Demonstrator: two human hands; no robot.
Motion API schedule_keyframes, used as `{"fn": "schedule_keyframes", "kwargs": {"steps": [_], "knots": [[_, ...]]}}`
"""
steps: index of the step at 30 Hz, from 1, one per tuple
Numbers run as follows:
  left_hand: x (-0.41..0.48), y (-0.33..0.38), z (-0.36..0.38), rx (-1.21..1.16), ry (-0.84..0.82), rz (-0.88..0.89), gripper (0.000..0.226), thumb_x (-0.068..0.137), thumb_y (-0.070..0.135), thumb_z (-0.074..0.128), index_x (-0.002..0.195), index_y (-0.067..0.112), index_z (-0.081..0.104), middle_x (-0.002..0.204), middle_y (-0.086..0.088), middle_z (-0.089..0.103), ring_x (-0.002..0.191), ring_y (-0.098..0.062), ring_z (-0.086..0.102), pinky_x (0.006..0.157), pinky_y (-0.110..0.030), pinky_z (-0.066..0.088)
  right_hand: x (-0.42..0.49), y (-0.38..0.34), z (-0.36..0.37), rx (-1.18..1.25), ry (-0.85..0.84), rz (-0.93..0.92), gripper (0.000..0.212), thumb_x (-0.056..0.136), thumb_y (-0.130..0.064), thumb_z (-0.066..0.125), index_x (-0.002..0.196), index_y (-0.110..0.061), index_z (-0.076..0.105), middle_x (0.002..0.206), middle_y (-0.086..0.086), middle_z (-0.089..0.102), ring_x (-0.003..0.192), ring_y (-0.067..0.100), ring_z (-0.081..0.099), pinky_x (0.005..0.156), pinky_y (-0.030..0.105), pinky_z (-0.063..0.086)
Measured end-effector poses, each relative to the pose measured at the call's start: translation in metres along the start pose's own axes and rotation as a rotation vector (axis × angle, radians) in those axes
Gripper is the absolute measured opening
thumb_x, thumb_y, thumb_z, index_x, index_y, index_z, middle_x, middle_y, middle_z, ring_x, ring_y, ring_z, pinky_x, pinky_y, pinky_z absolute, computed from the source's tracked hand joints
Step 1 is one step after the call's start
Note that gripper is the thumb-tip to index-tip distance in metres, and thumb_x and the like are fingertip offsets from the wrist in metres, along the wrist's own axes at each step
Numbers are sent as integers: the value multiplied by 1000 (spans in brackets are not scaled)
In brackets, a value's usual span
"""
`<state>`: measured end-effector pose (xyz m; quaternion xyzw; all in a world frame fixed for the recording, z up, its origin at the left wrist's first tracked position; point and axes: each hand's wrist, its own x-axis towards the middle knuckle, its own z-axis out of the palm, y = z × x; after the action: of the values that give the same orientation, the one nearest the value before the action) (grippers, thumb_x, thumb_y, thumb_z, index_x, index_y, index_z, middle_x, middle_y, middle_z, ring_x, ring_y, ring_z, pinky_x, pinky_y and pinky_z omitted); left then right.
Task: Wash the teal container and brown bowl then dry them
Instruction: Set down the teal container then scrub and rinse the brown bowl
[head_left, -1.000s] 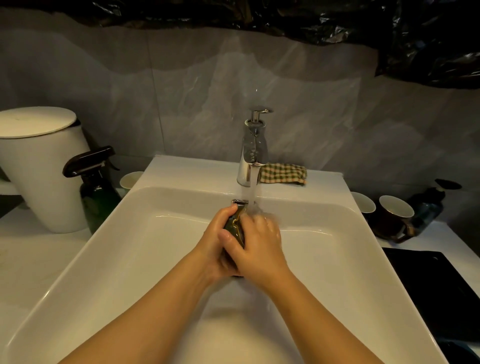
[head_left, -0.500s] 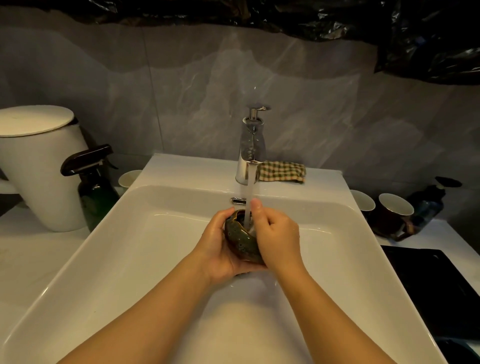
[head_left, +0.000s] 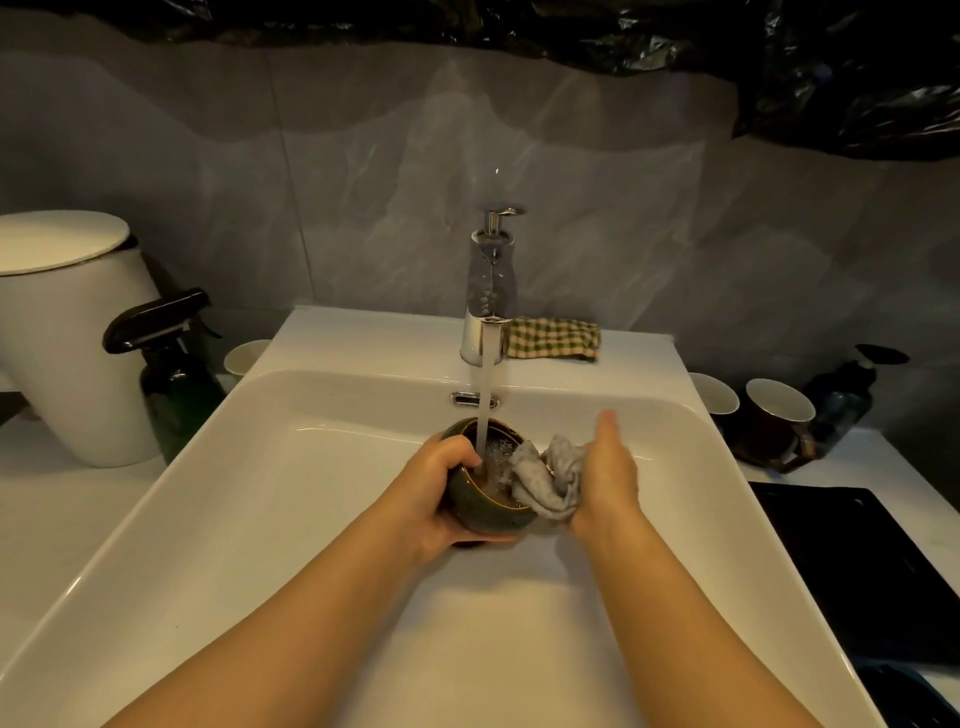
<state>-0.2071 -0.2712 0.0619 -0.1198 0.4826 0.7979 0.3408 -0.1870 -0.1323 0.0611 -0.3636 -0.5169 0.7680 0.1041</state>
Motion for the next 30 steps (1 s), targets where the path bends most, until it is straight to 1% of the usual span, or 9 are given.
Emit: {"fn": "schedule_keyframes", "kwargs": {"steps": [3,5,10,14,17,20,25,28,30], "knots": [[0,3,0,132,82,214,45,79,-2,45,118,20,51,109,-17,59,95,-35,60,68,-49,56,-7,8,1,-319,-336,65,62,65,-54,69,109,-15,54,78,6,67,58,22,61,69,43,56],[-2,5,0,232,114,376,53,72,-5,50,116,23,53,106,-15,61,88,-30,63,62,-37,56,-14,11,3,-506,-413,87,39,75,-39,72,106,-24,55,84,5,69,63,22,63,72,47,56],[-6,9,-3,488,208,578,58,70,-2,58,116,31,51,110,-7,59,95,-25,60,69,-35,56,-7,7,1,-634,-208,-254,7,77,-13,62,77,-20,63,72,7,62,58,19,53,52,27,45],[-12,9,-6,851,218,708,69,73,-2,61,130,32,43,111,2,55,100,-20,56,78,-25,52,-9,-7,-3,-487,-151,-243,9,66,-10,55,67,-17,61,70,17,62,62,32,57,61,46,58],[-16,6,-2,1072,177,718,74,75,5,63,137,34,35,109,8,52,97,-17,57,77,-19,50,-12,-7,-1,-503,-171,-274,18,76,0,51,76,-16,60,82,16,66,78,33,67,64,45,59],[-17,8,2,1339,160,798,74,73,13,66,135,38,33,113,5,59,95,-19,60,79,-25,52,-18,-13,2,-569,-195,-365,30,80,-1,52,91,-28,60,85,-2,59,83,21,61,78,43,57],[-23,17,5,1804,225,898,75,80,25,64,142,36,22,138,5,45,112,-19,53,88,-29,52,-34,-34,9,-643,-235,-463,36,83,-9,54,108,-36,54,90,-2,56,77,16,58,53,28,54],[-26,20,6,1854,221,851,73,79,24,63,140,35,24,135,6,48,109,-20,55,83,-30,52,-45,-54,15,-703,-236,-601,31,81,-14,56,105,-33,56,81,-10,55,72,13,56,67,34,55],[-26,24,9,1810,219,774,72,77,22,63,138,37,27,130,5,53,104,-22,57,81,-32,52,-52,-70,23,-723,-228,-708,40,81,-15,55,117,-33,55,92,-9,58,84,18,57,78,35,51]]}}
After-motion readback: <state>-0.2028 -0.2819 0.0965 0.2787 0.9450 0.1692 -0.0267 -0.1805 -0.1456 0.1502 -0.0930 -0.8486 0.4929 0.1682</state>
